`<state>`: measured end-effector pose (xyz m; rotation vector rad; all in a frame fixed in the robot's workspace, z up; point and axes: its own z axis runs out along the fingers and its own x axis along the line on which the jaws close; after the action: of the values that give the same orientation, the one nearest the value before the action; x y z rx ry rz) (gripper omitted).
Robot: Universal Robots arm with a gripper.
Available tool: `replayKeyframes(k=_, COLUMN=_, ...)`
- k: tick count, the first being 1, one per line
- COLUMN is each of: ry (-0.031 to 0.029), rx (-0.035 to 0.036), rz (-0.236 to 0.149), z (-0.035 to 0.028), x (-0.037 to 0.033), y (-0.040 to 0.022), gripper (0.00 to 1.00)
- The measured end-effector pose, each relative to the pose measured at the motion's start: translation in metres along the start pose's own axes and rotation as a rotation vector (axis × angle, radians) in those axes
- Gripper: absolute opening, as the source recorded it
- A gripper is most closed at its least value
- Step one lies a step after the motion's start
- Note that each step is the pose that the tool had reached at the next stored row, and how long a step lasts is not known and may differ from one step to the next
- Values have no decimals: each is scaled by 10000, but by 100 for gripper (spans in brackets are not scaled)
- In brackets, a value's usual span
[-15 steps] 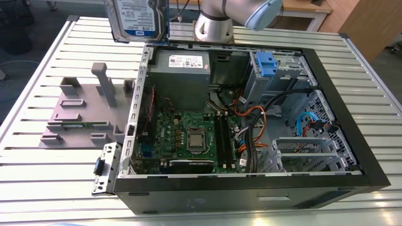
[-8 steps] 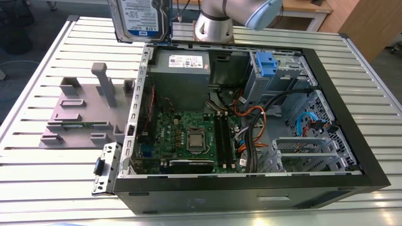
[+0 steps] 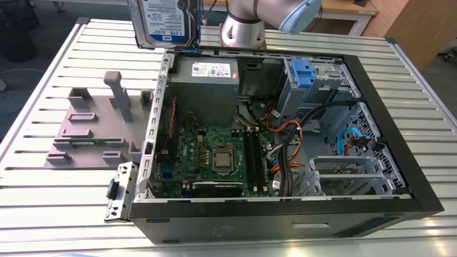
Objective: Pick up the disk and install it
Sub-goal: 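Pick up the disk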
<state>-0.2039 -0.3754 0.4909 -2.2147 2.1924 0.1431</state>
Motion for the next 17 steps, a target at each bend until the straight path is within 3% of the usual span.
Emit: replayKeyframes(k=17, ry=0, rx=-1, rz=-1, z=-4, x=1, y=-136, gripper=37)
